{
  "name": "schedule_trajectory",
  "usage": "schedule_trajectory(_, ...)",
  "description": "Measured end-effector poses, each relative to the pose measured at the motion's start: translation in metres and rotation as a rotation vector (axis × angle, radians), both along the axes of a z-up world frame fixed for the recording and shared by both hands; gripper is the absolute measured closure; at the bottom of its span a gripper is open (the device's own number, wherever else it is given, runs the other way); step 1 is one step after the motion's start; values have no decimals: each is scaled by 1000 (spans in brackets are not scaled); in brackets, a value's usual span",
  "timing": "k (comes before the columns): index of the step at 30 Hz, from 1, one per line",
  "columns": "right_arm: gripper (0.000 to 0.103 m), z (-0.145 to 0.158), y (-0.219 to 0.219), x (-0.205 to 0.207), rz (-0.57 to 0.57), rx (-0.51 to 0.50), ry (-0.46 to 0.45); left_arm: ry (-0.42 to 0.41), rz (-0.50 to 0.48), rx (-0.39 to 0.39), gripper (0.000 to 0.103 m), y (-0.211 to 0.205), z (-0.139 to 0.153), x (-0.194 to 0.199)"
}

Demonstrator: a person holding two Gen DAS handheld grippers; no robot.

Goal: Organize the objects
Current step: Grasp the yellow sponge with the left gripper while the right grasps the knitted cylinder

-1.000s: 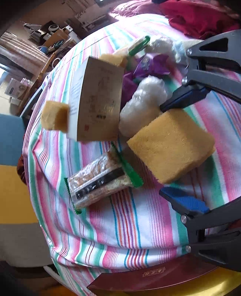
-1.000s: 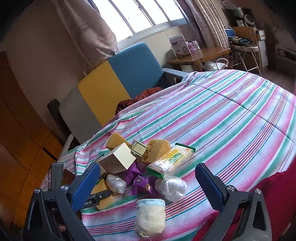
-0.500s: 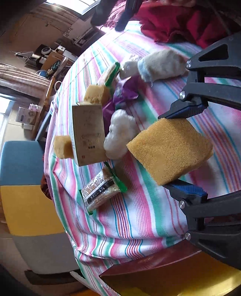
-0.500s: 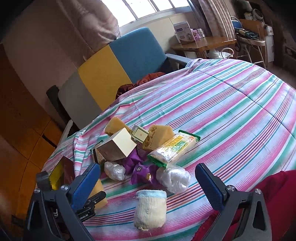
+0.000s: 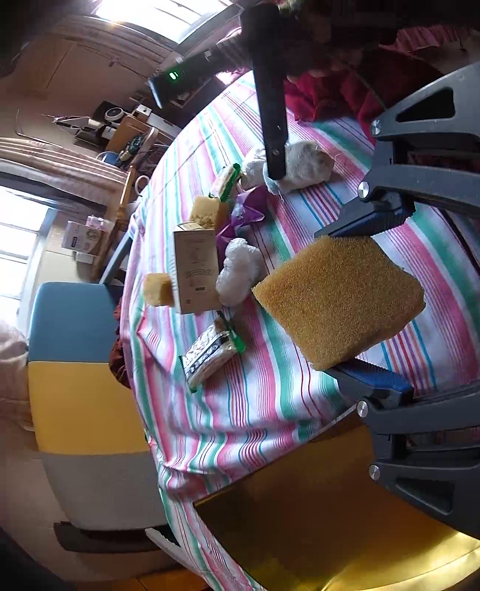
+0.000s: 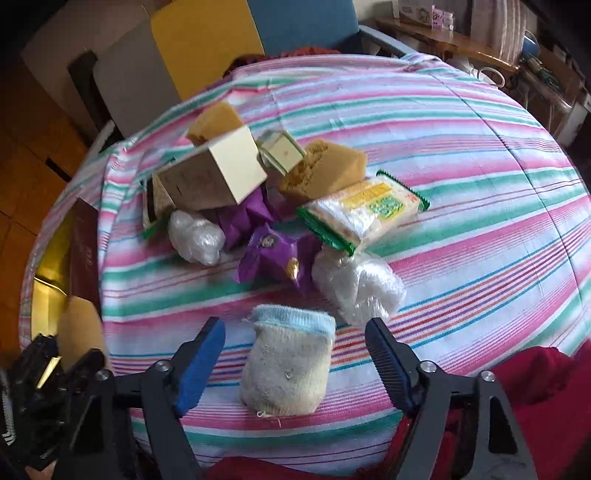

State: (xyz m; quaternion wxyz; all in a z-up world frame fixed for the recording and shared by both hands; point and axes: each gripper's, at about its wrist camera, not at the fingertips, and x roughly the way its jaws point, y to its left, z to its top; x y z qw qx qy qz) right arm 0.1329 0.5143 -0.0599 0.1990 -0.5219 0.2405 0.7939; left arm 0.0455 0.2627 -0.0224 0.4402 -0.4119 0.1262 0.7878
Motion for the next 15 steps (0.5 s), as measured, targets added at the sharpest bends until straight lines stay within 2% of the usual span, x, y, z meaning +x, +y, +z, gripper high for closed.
schedule_trajectory(6,27,-19,-12,-8,11,-26,-97,3,40,50,43,-34,13,-6)
schedule_trajectory(7,30,-24,-13,-9,14,-19,-116,1,47,55,43,-41,15,-9)
schedule_trajectory(8,48,-27,-17,-11,21,-6,-129,0,57,60,43,-48,16,-11)
schedule_trajectory(9,49,-29,-20,-12,27,30,-147,-2,74,67,43,-56,18,-16)
schedule_trajectory(12,49,-22,-32,-13,65,68,-95,-18,156,90,43,-92,25,-42)
schedule_trajectory(15,49,-14,-46,-13,108,88,-22,-45,280,89,43,-136,25,-85)
